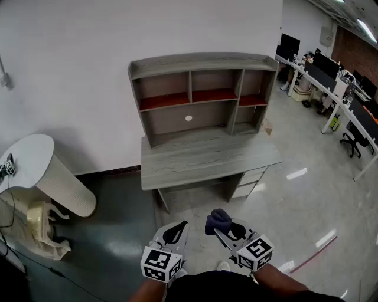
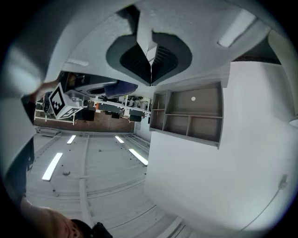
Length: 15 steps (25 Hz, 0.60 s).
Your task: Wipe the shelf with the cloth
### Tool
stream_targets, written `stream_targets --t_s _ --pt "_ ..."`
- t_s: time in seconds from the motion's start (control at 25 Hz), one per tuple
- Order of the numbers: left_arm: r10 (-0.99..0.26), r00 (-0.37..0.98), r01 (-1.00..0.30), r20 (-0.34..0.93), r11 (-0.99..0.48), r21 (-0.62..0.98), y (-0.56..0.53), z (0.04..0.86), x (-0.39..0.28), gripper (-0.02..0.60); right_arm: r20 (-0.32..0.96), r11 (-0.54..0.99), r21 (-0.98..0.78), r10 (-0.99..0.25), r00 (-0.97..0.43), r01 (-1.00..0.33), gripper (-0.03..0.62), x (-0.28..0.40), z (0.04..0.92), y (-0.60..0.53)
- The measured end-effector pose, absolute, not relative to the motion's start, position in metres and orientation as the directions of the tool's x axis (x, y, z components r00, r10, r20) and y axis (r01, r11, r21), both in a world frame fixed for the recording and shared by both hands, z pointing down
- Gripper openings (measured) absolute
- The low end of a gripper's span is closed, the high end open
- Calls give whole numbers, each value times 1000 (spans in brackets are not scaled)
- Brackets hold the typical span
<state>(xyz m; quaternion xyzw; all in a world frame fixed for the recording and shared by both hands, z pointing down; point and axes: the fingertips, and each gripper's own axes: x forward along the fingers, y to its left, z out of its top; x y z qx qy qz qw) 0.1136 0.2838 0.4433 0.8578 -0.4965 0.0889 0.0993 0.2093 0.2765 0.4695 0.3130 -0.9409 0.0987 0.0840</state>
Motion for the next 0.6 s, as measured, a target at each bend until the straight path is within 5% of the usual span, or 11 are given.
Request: stream_targets --t_s 0.6 --pt "-823 503 -863 265 -493 107 282 449 116 11 229 793 -170 -545 -806 -585 138 206 472 279"
